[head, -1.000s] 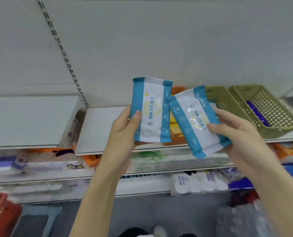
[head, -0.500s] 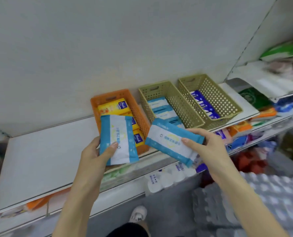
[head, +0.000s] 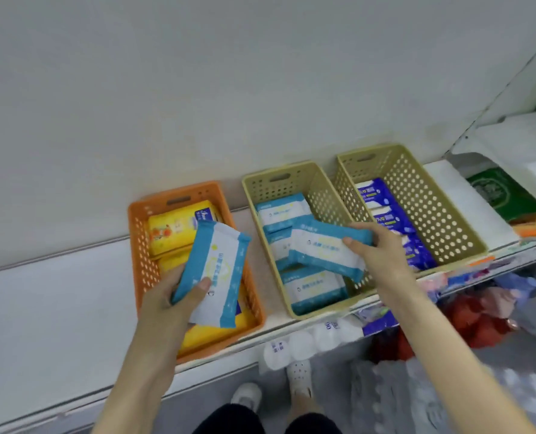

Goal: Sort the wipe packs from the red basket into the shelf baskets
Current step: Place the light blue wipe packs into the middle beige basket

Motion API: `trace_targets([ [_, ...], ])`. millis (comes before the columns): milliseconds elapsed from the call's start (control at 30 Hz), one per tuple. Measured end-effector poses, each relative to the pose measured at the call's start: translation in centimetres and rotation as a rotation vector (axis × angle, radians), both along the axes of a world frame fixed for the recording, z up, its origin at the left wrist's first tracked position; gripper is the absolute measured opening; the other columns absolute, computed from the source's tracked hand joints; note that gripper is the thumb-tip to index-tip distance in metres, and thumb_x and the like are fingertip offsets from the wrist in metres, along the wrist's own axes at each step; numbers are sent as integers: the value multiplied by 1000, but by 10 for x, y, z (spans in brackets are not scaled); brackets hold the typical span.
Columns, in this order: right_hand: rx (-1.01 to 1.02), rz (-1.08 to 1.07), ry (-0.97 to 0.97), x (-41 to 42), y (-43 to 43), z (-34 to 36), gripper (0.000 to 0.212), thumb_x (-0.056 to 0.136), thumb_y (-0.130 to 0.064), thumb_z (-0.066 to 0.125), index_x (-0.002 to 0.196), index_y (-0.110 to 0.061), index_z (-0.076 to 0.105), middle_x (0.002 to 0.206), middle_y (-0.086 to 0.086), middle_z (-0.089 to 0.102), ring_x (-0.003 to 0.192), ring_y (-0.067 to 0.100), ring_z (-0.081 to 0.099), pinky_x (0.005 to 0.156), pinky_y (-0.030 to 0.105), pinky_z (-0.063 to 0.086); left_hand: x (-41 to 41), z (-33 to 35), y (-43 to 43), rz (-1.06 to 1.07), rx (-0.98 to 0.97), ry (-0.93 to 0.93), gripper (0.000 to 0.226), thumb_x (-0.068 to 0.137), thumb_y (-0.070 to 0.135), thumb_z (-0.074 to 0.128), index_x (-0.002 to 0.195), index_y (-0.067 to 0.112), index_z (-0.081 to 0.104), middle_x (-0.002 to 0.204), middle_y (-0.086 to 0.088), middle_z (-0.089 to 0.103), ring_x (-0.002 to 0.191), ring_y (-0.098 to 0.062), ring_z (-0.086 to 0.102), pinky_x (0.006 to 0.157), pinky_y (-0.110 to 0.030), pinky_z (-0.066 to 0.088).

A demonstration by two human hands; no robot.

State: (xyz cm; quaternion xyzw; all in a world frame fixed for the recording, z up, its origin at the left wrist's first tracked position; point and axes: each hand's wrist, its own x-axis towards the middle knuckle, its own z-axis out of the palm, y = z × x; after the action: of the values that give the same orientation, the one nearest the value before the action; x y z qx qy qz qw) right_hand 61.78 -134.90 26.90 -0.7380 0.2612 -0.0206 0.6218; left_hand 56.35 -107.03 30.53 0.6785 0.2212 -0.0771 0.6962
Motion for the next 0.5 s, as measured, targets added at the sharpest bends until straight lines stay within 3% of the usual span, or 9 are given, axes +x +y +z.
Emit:
trace_targets([
  [133,353,-70,151,67,24,-36,12,85,-8,68,94,-8,60,101,15,67,86,28,66,78,42,58,5,-4,-20,137,55,5,17,88,12,62,94,27,68,88,6,75,80,-15,67,68,-35,52],
  [200,415,-82,216,93,35,-50,13,87,-14,68,96,-7,62,102,13,68,92,29,66,85,48,55,2,-4,-30,195,67,9,17,87,12,62,91,28,68,87,10,75,80,-13,69,69,-36,54],
  [300,483,-112,273,122,48,-68,7,90,-15,64,87,-9,62,96,10,67,92,28,66,88,50,53,-9,-4,-42,297,51,22,20,86,11,62,95,27,69,90,10,75,81,-10,71,68,-32,58],
  [367,519,-131,319,134,51,-73,7,89,-13,66,82,-12,63,102,10,69,96,29,67,90,49,53,-17,-3,-45,358,34,38,20,84,12,63,97,26,69,93,7,75,83,-12,72,67,-30,60],
  [400,552,-146,339,136,51,-72,4,87,-11,68,88,-10,64,105,10,68,96,28,67,89,46,54,-21,-3,-46,383,23,44,20,84,12,63,97,26,70,94,7,75,83,-12,72,66,-30,60],
  [500,703,-158,381,136,45,-73,38,82,3,68,118,-1,59,117,11,62,102,23,62,88,28,51,-25,0,-47,435,-3,65,21,85,9,62,98,24,70,95,3,75,83,-15,72,66,-33,60],
])
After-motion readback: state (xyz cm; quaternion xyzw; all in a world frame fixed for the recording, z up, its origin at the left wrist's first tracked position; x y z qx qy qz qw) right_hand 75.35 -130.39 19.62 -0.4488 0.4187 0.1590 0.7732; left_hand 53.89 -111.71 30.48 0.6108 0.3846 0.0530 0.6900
